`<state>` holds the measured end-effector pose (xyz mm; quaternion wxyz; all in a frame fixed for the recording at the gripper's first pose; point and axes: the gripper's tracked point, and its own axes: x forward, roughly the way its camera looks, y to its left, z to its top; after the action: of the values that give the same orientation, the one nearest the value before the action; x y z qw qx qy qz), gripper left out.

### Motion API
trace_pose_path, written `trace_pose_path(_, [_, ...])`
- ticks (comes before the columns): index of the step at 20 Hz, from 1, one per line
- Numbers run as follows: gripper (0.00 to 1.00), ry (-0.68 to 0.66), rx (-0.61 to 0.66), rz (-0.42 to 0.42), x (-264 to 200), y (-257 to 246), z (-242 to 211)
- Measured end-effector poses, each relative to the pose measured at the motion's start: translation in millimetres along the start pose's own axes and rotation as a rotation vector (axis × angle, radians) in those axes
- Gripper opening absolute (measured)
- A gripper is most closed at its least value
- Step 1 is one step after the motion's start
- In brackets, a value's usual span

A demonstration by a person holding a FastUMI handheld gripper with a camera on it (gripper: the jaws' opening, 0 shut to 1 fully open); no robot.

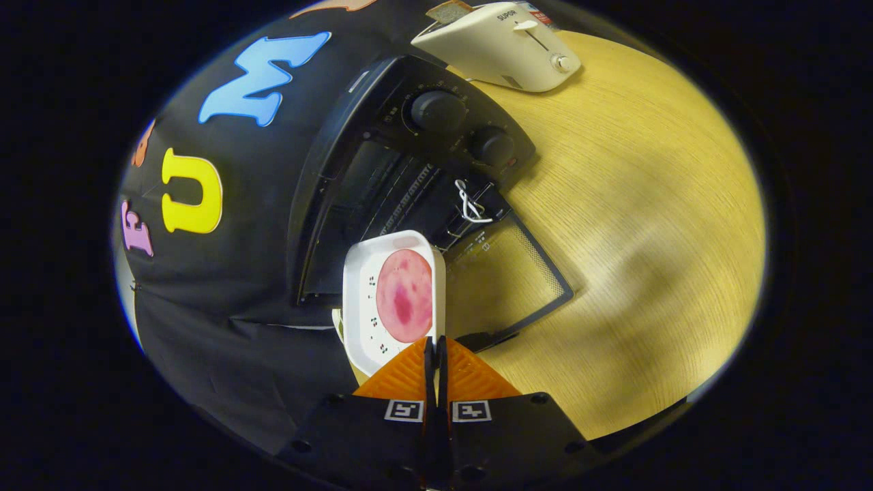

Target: Open the toaster oven, put the food inside, and close the toaster oven door.

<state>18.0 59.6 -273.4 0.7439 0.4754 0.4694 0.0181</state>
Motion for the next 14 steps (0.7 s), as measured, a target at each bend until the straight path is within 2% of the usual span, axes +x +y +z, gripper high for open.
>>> trace_pose_path(7, [0.02,-0.093,0.128,0.024,40,17,35])
trace_pose_path(12, [0.02,-0.176,0.165,-0.002,62,26,58])
trace_pose_path(14, [0.02,-0.211,0.177,0.024,68,37,67])
